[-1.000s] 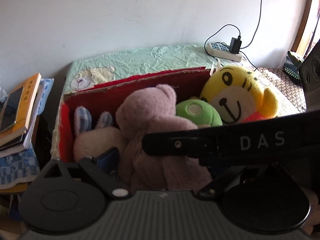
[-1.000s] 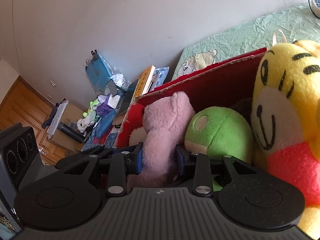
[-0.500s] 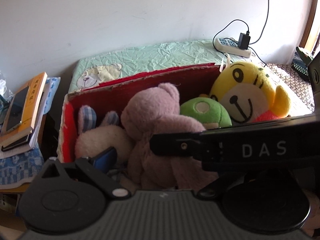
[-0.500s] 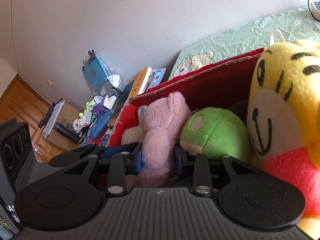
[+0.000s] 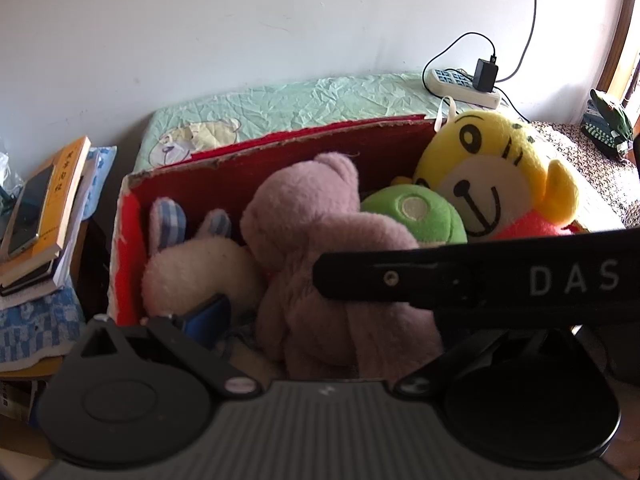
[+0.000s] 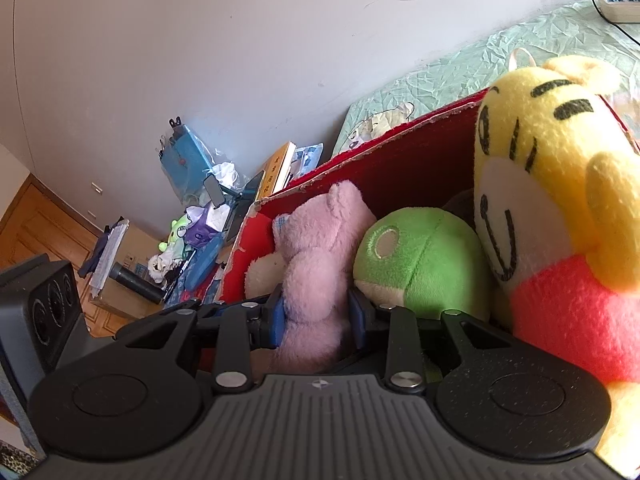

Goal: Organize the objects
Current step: 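Lower the pink teddy bear into the box and open the right gripper, then withdraw the right gripper and move it toward the white bunny plush, then grasp the white bunny plush by its head with the right gripper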

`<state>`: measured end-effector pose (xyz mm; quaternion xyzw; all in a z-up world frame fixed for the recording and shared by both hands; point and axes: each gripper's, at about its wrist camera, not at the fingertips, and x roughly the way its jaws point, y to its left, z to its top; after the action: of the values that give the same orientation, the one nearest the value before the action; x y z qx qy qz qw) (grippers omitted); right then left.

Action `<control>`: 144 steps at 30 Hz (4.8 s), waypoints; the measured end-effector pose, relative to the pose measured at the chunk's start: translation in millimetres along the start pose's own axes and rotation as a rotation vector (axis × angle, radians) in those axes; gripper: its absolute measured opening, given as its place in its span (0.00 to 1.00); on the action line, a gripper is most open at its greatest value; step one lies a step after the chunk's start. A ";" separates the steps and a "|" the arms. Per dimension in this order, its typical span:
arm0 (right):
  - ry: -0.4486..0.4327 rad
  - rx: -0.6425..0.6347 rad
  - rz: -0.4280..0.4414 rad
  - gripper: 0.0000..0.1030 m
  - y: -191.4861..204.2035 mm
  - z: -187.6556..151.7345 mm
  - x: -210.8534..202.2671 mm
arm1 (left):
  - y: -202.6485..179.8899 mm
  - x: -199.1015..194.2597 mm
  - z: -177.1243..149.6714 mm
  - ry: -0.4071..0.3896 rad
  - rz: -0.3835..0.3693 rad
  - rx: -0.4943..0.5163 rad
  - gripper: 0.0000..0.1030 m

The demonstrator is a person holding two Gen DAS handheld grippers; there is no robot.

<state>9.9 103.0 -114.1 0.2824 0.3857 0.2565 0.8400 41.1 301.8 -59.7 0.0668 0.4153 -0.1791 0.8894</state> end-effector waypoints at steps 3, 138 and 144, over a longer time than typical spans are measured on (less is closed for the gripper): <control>0.002 -0.001 0.000 0.30 0.0 -1.3 -2.9 | -1.4 0.2 -0.7 0.004 0.004 0.006 1.00; 0.114 -0.034 0.110 0.31 -172.9 6.9 -174.7 | -244.0 30.2 -23.2 0.198 0.328 -0.180 0.99; 0.125 0.015 0.032 0.33 -198.0 3.7 -171.2 | -259.0 46.1 -26.8 0.160 0.223 -0.134 0.98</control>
<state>-42.7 -149.4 -159.1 0.2782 0.4347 0.2839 0.8081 -47.7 56.8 -104.4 0.0671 0.4858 -0.0451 0.8703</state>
